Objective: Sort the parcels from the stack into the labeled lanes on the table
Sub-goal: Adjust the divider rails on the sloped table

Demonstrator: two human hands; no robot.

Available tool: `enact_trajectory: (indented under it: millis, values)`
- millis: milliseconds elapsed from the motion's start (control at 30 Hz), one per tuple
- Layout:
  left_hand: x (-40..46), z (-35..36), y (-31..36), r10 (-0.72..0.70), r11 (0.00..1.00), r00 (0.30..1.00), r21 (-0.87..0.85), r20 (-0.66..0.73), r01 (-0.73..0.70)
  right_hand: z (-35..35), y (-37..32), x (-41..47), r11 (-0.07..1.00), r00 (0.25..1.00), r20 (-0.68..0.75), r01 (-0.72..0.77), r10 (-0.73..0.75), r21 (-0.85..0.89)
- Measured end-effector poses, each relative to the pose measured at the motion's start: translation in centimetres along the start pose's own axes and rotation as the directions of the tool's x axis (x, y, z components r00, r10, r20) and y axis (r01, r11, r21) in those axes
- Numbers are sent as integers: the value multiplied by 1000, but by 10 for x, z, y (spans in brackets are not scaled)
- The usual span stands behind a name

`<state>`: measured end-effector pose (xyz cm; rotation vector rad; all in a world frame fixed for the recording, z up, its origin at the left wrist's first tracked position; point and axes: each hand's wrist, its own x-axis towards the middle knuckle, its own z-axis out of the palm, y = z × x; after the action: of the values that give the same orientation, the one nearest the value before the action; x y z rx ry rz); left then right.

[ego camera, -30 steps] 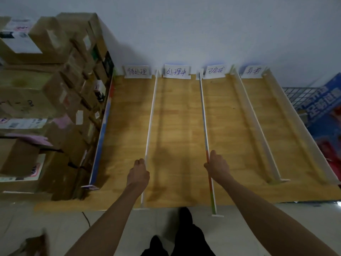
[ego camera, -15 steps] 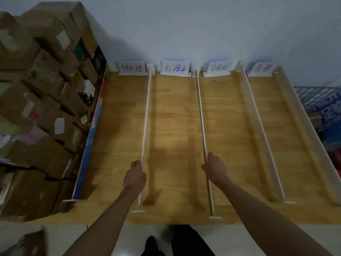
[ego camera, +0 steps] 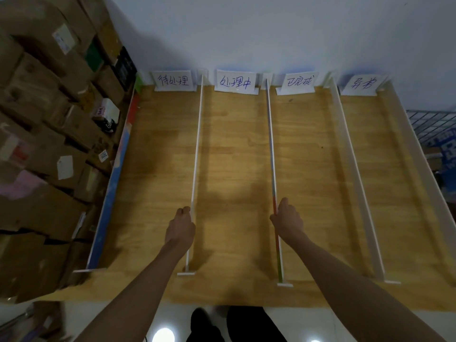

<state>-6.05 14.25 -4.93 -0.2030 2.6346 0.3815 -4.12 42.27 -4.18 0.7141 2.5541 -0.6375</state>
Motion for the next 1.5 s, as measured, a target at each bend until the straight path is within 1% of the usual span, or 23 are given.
enact_trajectory:
  millis: [233, 400, 567, 833, 967, 1033, 1167, 1267, 1333, 1433, 1500]
  values:
    - [-9, -2, -6, 33, 999, 999, 25, 16, -33, 7, 3, -11, 998, 1000, -29, 4, -3, 62]
    - [-18, 3, -16, 68, 998, 998, 3, 17, -68, 16, 9, -24, 1000, 1000, -6, 2, -1, 31]
    - [-15, 0, -18, 46, 999, 999, 28, -13, -46, 15, 7, -23, 999, 998, -58, 12, -9, 51]
    - [-12, -4, -18, 50, 995, 998, 83, 28, -52, 12, 10, -19, 1000, 1000, -23, 2, -2, 7]
    - [-17, -15, -17, 48, 996, 999, 68, 23, -49, 5, 4, -18, 999, 999, -37, 29, -28, 29]
    - [-19, -26, -20, 50, 996, 999, 72, 5, -50, 1, -6, -18, 998, 996, -68, 63, -62, 3]
    - [-25, -49, -46, 52, 994, 997, 96, -62, -46, -2, -41, -23, 989, 985, -90, 143, -145, -28]
    - [-29, -68, -81, -6, 995, 994, 94, -109, 17, 7, -72, -34, 970, 967, -82, 238, -241, -42]
    - [-31, -78, -109, -42, 988, 992, 141, -119, 59, 16, -93, -48, 959, 958, -51, 282, -284, -41]
    - [-33, -85, -149, -72, 974, 990, 206, -118, 95, 36, -123, -74, 961, 962, -12, 273, -273, -39]
    - [-34, -85, -170, -80, 963, 992, 249, -100, 103, 58, -138, -92, 964, 964, 12, 265, -265, -4]
